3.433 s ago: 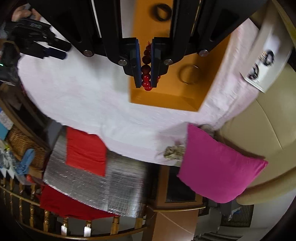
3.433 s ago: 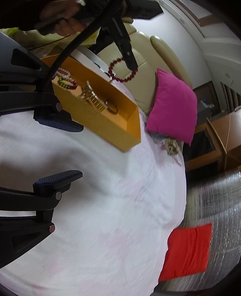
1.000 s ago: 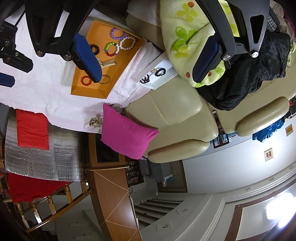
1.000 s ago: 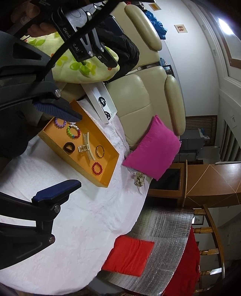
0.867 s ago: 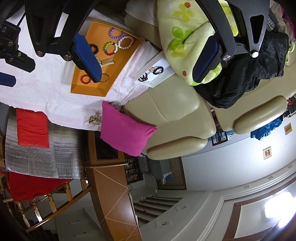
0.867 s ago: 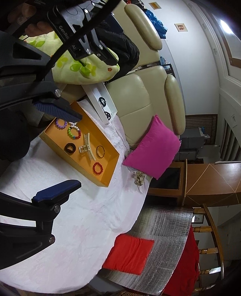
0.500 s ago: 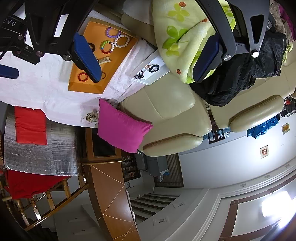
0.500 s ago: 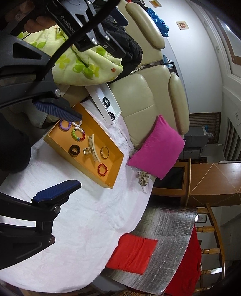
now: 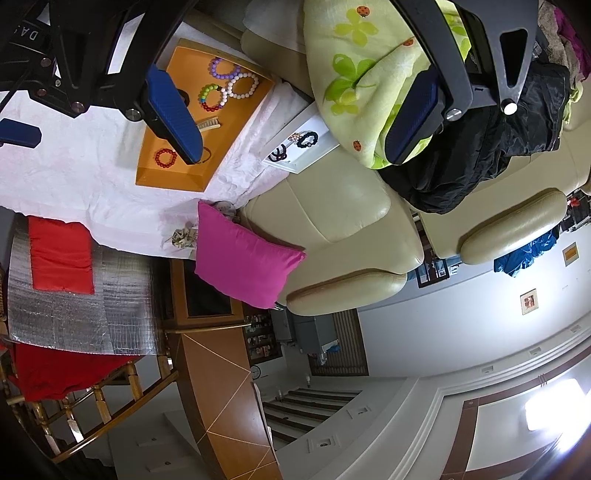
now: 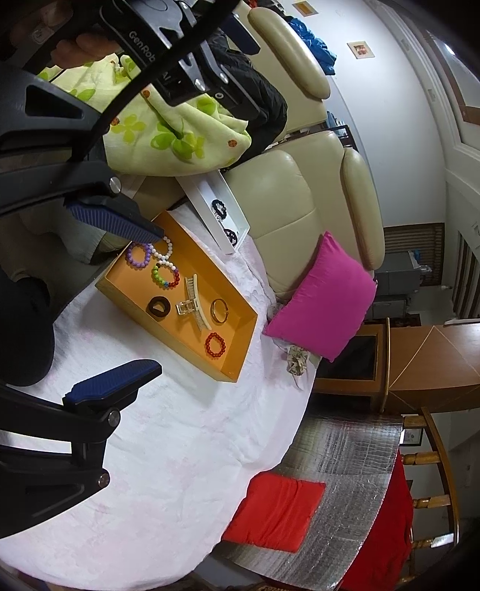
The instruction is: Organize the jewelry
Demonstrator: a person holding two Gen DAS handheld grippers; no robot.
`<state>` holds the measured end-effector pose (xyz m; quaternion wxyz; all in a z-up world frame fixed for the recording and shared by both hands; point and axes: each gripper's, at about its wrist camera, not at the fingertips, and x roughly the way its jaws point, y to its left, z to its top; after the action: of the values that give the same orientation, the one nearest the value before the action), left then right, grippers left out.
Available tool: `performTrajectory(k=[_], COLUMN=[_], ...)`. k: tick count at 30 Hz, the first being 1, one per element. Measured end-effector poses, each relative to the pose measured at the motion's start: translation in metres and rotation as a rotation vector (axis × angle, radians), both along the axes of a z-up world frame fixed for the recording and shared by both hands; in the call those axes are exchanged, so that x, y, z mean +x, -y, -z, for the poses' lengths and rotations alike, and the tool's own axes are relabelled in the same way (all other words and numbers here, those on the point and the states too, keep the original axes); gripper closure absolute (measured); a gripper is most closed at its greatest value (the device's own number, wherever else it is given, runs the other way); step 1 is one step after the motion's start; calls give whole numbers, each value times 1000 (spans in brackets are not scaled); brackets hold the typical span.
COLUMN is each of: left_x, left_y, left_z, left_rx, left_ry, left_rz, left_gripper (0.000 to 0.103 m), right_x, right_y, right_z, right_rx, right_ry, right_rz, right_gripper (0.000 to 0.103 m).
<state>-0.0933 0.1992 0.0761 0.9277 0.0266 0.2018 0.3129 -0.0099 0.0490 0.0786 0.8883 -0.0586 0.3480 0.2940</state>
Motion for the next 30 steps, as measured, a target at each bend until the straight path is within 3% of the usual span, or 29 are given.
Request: performTrajectory(k=[30], left_x=[-4], left_y=[-7], left_z=[2], left_rx=[3], left_ry=[1], left_rz=[-9], left_gripper=[4], right_x=[-1], right_y=[-6], right_z=[0], right_rx=[-3], right_ry=[1], right_rz=[1], right_gripper=[34])
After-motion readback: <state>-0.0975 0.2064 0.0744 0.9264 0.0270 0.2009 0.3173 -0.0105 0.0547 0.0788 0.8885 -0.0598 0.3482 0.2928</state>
